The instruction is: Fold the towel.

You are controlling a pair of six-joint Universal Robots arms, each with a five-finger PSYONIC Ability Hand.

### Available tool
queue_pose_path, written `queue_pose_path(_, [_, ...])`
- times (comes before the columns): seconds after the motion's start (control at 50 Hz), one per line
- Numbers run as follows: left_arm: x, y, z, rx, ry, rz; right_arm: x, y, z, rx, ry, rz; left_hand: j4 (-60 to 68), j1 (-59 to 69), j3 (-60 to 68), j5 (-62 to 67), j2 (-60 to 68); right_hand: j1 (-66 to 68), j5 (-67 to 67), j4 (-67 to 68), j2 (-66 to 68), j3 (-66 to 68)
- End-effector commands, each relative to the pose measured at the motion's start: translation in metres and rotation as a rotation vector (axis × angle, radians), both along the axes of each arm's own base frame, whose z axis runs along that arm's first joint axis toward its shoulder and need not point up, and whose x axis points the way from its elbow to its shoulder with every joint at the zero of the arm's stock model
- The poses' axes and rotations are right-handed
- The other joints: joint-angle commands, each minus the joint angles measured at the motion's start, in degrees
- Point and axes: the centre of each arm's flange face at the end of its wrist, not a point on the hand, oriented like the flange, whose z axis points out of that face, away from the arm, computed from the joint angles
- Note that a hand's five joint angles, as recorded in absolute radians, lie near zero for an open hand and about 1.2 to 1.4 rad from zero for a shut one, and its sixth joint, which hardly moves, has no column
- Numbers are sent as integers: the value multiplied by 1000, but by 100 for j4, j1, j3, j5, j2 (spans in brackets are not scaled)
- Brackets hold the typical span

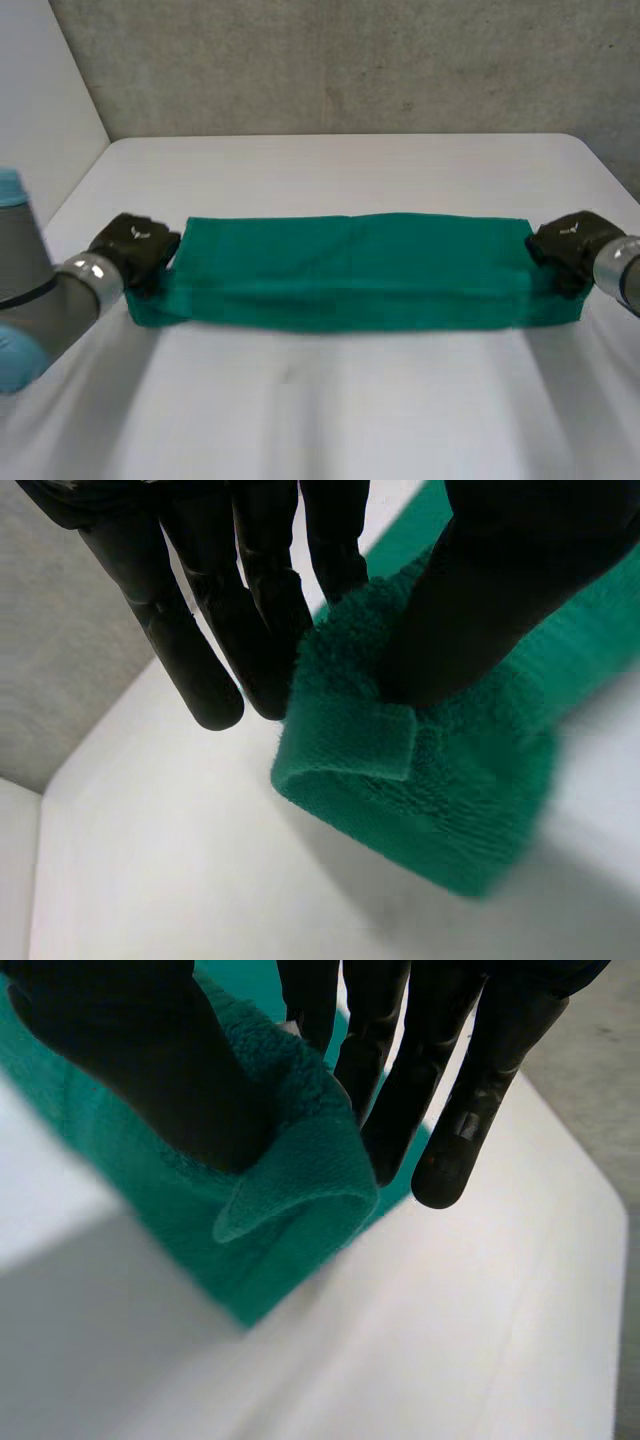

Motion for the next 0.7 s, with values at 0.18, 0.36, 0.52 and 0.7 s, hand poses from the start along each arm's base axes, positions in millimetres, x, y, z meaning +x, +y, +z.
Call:
queue_pose_path(0.18, [-41,-104,-23,-252,86,41,18,-96,-29,-163,-86,-100,1184,1545,1199,1505,1165,2488,1385,1200,1328,1227])
queue_pose_path(0.36, [-51,-126,-45,-286,97,21,35,-128,-51,-254,-93,-95,1184,1545,1199,1505,1165,2488,1385,1200,1328,1227])
queue_pose_path(0.52, [-62,-119,-53,-344,124,-34,41,-135,-51,-290,-87,-125,-5715,-5353,-5700,-5393,-5734,-4512,-5615,-5800,-5672,-5773])
queue_pose_path(0.7, [-70,-111,6,-622,210,-35,33,-129,-12,-320,-197,-200,-5816,-5455,-5801,-5495,-5835,-4512,-5615,-5800,-5672,-5773])
